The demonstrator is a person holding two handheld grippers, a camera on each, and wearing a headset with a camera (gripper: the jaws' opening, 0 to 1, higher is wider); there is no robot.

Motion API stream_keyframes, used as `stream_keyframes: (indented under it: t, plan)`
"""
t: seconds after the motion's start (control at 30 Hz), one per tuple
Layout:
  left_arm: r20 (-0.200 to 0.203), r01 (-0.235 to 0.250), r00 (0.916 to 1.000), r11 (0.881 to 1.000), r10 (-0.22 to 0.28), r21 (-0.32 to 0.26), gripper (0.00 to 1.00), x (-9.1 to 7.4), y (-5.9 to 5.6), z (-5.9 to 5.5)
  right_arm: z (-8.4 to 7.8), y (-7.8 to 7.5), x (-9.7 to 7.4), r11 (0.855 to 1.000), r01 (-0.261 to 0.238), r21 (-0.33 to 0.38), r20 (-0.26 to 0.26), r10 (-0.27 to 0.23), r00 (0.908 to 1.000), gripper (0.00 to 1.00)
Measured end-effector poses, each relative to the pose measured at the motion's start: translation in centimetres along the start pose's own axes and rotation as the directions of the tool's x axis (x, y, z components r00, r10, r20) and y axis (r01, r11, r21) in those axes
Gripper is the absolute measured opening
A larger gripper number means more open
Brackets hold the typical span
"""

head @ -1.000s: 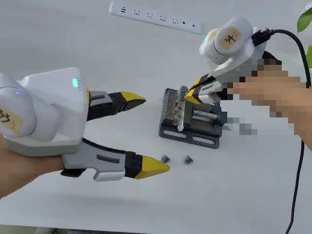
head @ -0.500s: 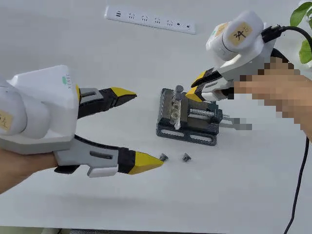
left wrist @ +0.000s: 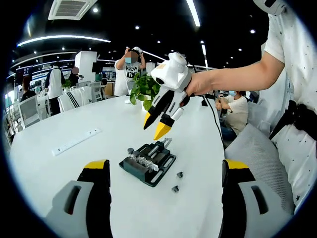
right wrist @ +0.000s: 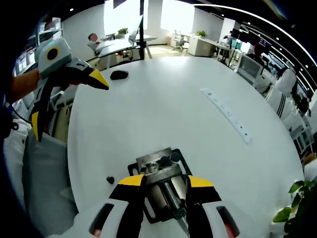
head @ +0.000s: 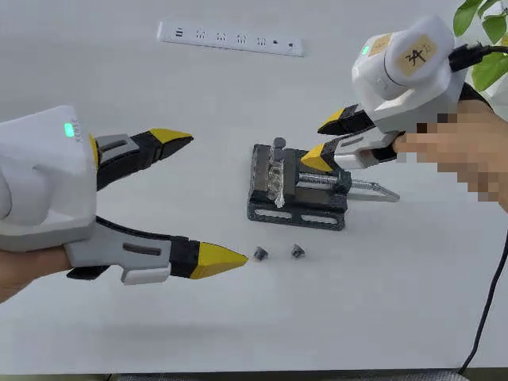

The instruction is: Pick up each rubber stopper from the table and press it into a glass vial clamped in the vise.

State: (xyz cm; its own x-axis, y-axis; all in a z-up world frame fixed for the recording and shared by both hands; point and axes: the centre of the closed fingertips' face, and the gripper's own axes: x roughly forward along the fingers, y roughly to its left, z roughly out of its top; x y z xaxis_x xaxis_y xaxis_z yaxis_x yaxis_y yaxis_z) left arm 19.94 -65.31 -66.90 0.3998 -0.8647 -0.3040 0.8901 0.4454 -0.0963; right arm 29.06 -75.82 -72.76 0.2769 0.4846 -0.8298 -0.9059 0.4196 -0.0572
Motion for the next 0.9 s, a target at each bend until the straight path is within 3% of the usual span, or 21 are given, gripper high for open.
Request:
stream_keyframes:
  t: [0.33, 0.5, 0.6, 0.77, 0.9]
  plan:
    - [-0.017, 0.001, 0.9998, 1.000, 0.000, 0.026, 0.99, -0.2, -0.3, -0.5, -0.9, 1.0, -2.0, 1.000, -0.011, 0.007, 0.094, 0.010, 0.9955, 0.49]
    - [-0.039, 0.016, 0.9992, 0.999, -0.014, 0.036, 0.99, -0.4, -0.6, -1.2, -1.5, 2.2, -2.5, 0.999, -0.037, 0.005, 0.140, 0.036, 0.9895, 0.59]
    - [-0.071, 0.020, 0.9973, 0.998, -0.016, 0.060, 0.99, -0.5, -0.8, -2.2, -2.2, 3.0, -2.8, 0.999, -0.054, 0.000, 0.160, 0.054, 0.9856, 0.64]
    - [-0.098, 0.023, 0.9950, 0.998, -0.017, 0.061, 0.99, -0.7, -0.8, -3.3, -2.9, 4.5, -3.1, 0.996, -0.092, 0.016, 0.207, 0.087, 0.9745, 0.67]
    - [-0.124, 0.026, 0.9921, 0.997, -0.017, 0.069, 0.99, -0.9, -0.8, -4.0, -3.8, 5.5, -3.0, 0.995, -0.100, 0.012, 0.206, 0.096, 0.9738, 0.68]
